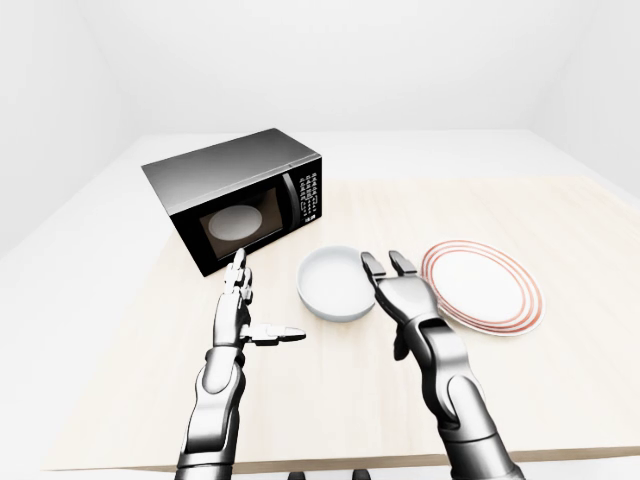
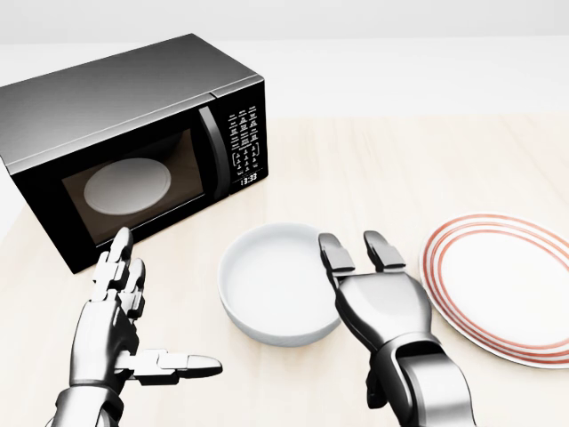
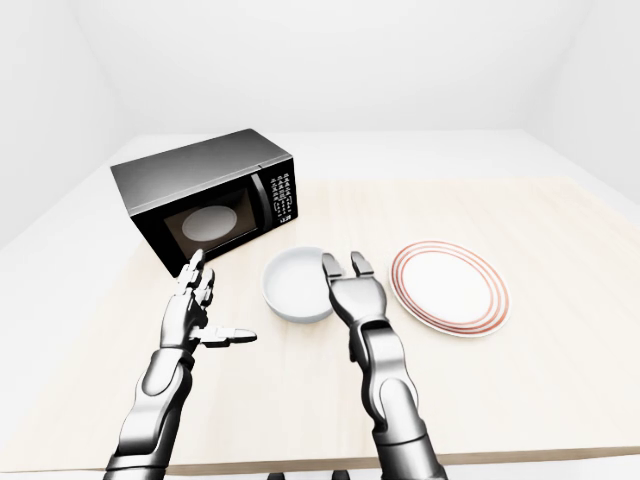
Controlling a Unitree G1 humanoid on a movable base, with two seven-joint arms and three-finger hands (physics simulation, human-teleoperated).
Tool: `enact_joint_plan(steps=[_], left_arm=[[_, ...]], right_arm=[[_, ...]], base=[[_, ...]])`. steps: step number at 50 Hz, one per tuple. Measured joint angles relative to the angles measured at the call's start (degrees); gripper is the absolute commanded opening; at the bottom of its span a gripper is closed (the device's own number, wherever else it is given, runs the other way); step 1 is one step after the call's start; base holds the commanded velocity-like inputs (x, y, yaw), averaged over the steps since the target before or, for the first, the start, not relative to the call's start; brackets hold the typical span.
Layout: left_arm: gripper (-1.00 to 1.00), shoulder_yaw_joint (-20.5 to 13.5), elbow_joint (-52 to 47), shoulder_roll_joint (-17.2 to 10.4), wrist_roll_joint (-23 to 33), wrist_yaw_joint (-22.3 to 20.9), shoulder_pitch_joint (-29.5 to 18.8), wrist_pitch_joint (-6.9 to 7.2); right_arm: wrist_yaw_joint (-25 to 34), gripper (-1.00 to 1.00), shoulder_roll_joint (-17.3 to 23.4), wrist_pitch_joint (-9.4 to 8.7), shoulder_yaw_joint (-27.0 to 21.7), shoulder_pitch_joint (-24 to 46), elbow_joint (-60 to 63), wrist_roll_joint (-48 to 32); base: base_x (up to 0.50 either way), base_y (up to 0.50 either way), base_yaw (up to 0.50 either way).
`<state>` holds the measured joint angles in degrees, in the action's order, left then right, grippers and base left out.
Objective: Pick up the white bowl and put it on the plate.
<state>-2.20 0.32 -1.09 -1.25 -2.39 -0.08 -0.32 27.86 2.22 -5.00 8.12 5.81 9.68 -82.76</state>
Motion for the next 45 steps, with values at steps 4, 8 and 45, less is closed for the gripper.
enact_joint_plan(steps=[4,8,45], left_arm=[[1.0,0.0,0.0,0.0,0.0,0.0,0.0,0.0],[1.0,0.0,0.0,0.0,0.0,0.0,0.0,0.01],[1.0,0.0,0.0,0.0,0.0,0.0,0.0,0.0]], right_arm=[[0.5,1.0,-0.6,0.0,0.9,0.0,-0.3,-1.2],[0.7,1.0,-1.1,0.0,1.8,0.0,-0.9,-2.2],[2.9,1.0,-5.0,0.0,5.7,5.2,-6.6,-7.9]], base=[[0.0,0.0,0.0],[0.0,0.0,0.0],[0.0,0.0,0.0]])
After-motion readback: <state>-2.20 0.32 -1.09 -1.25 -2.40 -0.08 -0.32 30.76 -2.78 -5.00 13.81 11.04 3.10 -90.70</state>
